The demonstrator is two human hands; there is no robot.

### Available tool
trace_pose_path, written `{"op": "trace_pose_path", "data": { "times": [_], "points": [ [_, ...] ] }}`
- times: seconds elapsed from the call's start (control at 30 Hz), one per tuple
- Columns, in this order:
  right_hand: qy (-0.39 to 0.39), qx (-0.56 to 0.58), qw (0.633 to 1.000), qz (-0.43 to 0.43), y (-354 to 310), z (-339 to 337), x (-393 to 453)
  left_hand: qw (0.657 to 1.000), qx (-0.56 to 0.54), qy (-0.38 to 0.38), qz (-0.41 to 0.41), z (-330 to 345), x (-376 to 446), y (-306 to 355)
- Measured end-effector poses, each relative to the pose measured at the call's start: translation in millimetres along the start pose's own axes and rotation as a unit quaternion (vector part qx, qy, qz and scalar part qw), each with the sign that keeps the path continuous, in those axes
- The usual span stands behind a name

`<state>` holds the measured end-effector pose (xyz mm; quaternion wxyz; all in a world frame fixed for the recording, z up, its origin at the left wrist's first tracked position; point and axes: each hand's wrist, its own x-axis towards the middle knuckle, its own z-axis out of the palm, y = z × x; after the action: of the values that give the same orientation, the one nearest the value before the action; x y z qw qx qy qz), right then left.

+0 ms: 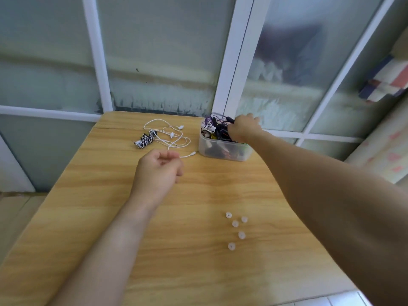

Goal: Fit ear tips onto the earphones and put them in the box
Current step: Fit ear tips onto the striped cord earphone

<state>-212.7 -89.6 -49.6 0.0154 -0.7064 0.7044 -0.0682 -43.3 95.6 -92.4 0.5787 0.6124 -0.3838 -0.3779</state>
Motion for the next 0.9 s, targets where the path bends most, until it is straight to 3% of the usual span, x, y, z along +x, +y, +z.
{"op": "trace_pose_path", "data": {
  "times": [0.07,0.17,0.27,0.4,0.7,0.9],
  "points": [
    [-0.010,0.057,0.998,0.028,-5,1,2,0.996,-0.066,-0.010,-0.056,-1,2,2],
    [0.053,0.122,0.991,0.027,-4,-5,1,0.997,-0.050,-0.003,-0.058,-3,4,1],
    [0.113,0.056,0.992,-0.011,1,6,3,0.998,-0.030,-0.019,-0.055,-1,1,2],
    [0.066,0.018,0.995,-0.077,-3,26,0,0.997,-0.020,-0.038,-0.057,4,-2,2],
    [0.015,-0.086,0.994,-0.059,-13,16,3,0.996,0.008,-0.063,-0.062,14,-2,0],
    [0.085,-0.184,0.978,-0.048,-14,-1,3,0.995,0.032,-0.075,-0.057,7,-2,2]
  ]
}}
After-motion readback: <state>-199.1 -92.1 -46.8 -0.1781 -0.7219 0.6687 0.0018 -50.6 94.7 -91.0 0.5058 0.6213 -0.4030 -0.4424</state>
